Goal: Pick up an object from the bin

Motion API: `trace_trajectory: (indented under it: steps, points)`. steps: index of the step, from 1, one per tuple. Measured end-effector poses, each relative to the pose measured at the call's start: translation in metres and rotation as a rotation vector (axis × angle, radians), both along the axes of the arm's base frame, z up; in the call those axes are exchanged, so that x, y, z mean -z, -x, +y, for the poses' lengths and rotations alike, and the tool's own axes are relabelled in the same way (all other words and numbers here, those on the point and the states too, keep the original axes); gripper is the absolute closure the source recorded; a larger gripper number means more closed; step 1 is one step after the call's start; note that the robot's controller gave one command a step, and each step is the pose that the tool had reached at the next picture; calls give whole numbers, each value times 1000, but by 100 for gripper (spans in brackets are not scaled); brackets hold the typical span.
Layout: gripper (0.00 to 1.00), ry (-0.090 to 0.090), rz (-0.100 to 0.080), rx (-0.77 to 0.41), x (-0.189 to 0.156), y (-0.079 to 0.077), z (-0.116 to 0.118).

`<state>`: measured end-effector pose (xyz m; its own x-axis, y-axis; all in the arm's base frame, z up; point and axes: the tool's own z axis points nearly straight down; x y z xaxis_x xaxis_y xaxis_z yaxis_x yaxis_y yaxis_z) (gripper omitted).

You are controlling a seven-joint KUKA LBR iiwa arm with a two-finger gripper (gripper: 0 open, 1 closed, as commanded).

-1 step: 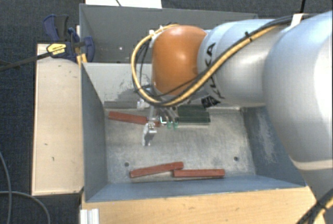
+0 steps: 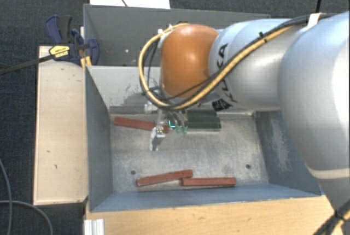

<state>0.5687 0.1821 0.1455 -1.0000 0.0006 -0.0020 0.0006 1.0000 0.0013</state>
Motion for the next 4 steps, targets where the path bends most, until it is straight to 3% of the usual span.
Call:
trace_trajectory:
  steps: [1, 2, 3, 4]
  points:
    - [0, -3, -8, -55, 43, -1, -42]
    - [0, -1, -4, -66, 58, -1, -58]
    - [0, 2, 4, -88, 63, 15, -76]
    - [100, -3, -11, -8, 71, -23, -48]
